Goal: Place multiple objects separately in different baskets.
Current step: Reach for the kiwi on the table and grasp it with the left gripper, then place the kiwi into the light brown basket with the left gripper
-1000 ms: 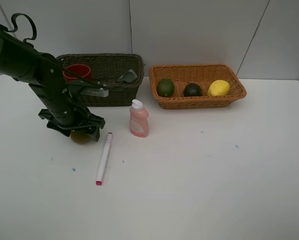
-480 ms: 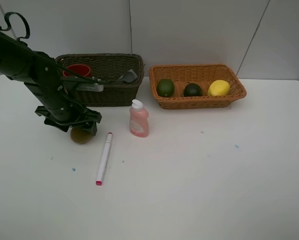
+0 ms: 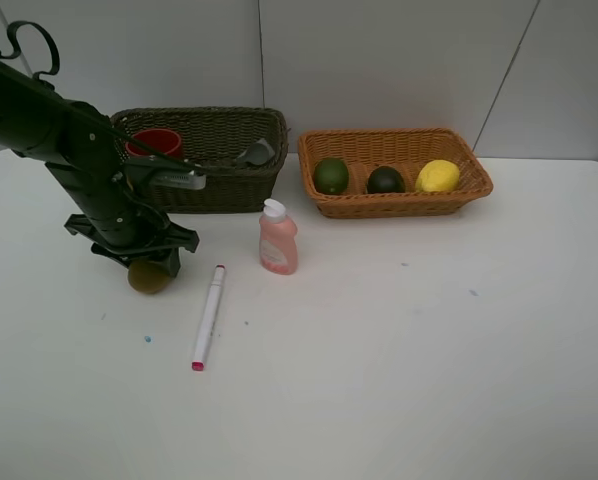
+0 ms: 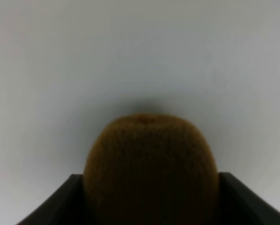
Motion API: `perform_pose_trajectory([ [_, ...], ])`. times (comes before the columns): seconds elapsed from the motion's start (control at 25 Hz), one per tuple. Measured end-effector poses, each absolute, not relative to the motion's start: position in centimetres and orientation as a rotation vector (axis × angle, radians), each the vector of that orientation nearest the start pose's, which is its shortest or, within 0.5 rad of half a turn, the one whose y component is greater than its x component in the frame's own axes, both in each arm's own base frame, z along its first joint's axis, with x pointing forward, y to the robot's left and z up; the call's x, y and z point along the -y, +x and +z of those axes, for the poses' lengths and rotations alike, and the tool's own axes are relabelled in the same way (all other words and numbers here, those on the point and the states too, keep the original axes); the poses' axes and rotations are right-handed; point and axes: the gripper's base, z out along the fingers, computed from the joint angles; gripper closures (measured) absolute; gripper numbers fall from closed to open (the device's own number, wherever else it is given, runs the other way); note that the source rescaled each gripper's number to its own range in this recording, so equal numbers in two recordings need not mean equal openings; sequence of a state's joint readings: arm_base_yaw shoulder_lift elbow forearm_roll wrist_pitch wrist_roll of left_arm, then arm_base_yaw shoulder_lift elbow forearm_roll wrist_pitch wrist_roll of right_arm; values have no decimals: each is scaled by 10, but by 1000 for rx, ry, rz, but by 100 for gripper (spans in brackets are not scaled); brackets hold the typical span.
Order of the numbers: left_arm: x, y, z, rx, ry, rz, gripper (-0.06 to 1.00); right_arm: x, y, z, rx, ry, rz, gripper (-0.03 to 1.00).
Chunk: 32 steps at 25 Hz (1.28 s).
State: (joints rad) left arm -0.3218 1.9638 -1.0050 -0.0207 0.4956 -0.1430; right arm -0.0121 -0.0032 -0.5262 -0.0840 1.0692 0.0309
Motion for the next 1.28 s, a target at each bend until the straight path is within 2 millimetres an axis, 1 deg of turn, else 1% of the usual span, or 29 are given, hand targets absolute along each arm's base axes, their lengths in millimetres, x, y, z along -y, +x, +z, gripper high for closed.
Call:
perform_pose_trajectory([
  [0.4,108,322,104,-2935,240,-85,25,7,-9,284,-2021,49,-88,-2],
  [0.52,109,321,113,-2947,236,-88,25,7,-9,284,-2021,49,-88,-2],
  [0.6,112,324,134,-2892,239,-111,25,7,-9,284,-2021,49,-88,-2],
  [0.68,120,329,162,-2809,253,-143,25,7,-9,284,-2021,49,-88,-2],
  [0.76,130,332,194,-2711,276,-184,25,7,-9,284,-2021,49,-88,-2],
  [0.88,152,339,241,-2555,357,-239,25,7,-9,284,-2021,49,-88,-2],
  [1.0,173,347,275,-2430,439,-277,25,7,-9,284,-2021,49,-88,-2],
  [1.12,189,361,295,-2343,488,-293,25,7,-9,284,-2021,49,-88,-2],
  [1.16,194,369,298,-2322,497,-297,25,7,-9,284,-2021,49,-88,-2],
  [1.28,211,392,297,-2280,533,-295,25,7,-9,284,-2021,49,-88,-2],
])
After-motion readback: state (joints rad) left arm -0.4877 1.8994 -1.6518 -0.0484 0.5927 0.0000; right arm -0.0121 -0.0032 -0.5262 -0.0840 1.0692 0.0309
